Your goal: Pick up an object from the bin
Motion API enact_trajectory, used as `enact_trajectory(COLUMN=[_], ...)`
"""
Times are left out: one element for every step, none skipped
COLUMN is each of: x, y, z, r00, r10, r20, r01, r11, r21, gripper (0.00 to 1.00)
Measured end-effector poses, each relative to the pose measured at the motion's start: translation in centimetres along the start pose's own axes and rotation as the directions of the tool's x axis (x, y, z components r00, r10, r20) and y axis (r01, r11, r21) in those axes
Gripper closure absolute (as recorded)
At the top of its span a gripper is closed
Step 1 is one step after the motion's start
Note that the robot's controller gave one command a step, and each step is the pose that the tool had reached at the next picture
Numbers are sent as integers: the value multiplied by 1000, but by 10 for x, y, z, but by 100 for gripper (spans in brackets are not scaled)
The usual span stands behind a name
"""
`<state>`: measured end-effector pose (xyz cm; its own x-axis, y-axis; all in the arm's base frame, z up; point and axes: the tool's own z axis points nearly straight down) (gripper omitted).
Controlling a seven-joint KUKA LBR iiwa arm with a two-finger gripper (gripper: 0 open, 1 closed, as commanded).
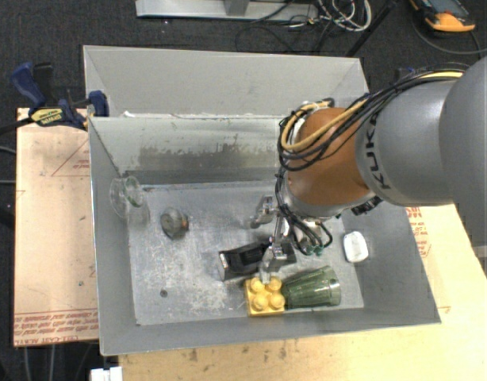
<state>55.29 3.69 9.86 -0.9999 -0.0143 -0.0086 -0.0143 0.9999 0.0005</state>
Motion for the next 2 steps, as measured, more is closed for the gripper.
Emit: enact_trajectory(x=[0,0], y=[0,0], z=[0,0], r00=[1000,1000], r10=[0,0], r20=[0,0], r01=[0,0], r11=[1000,1000], r21=[0,0], gripper=[100,100])
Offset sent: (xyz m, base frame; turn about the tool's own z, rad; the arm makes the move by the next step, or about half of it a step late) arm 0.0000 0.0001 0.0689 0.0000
